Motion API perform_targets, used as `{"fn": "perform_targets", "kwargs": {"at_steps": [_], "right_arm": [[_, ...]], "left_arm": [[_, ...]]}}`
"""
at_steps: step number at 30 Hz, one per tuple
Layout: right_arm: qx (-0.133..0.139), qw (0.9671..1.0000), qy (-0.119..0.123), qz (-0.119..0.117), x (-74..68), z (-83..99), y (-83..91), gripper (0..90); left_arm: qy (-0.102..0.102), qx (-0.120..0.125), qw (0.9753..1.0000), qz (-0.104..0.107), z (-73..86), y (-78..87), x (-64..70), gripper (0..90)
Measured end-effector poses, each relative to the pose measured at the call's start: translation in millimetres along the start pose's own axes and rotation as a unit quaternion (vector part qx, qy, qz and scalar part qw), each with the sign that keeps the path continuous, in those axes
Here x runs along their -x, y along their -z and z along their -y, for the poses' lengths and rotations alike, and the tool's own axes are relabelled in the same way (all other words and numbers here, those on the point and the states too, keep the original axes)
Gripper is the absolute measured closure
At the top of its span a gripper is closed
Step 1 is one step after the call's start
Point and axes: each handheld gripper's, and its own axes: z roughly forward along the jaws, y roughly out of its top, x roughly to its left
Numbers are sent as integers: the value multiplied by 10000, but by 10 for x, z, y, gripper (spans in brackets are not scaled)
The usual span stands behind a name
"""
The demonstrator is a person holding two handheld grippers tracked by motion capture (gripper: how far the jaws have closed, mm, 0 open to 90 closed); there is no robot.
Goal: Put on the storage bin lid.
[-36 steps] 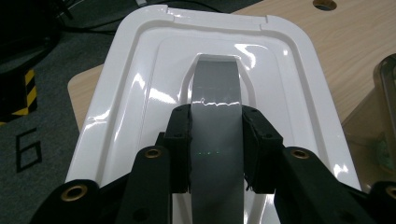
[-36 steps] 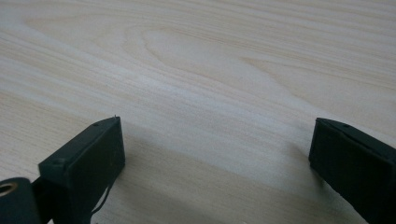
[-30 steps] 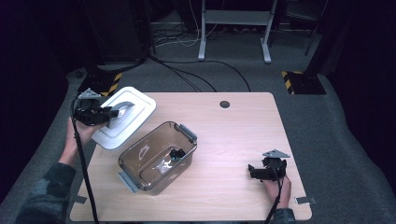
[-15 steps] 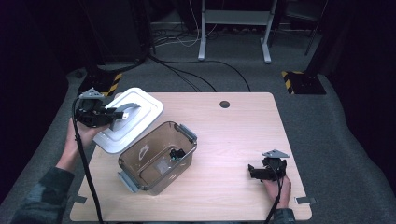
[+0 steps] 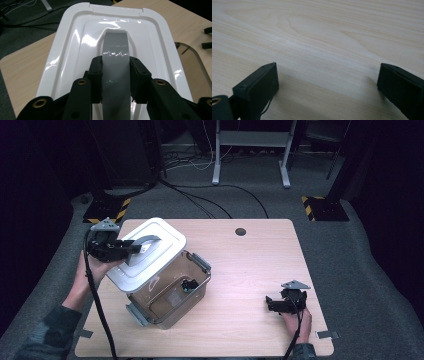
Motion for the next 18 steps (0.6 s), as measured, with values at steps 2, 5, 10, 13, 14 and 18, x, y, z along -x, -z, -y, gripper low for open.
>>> {"fn": "perform_targets", "kwargs": {"at_steps": [2, 5, 10, 13, 14, 18], "right_arm": [[1, 10000, 1, 1, 0, 0, 0, 30], [0, 10000, 1, 1, 0, 0, 0, 30], [0, 10000, 0, 2, 0, 0, 0, 30], [1, 10000, 3, 2, 0, 0, 0, 30], [1, 10000, 1, 3, 0, 0, 0, 30], [1, 10000, 1, 2, 0, 0, 0, 30]], "left_arm": [[6, -15, 10000, 9, -2, -9, 58, 668], [-26, -87, 10000, 34, 6, -37, 134, 668], [-23, -153, 9998, 140, 48, -104, 247, 667], [-29, -186, 9996, 203, 78, -143, 300, 667], [-23, -193, 9996, 217, 88, -159, 316, 667], [-31, -281, 9991, 304, 122, -228, 375, 667]]}}
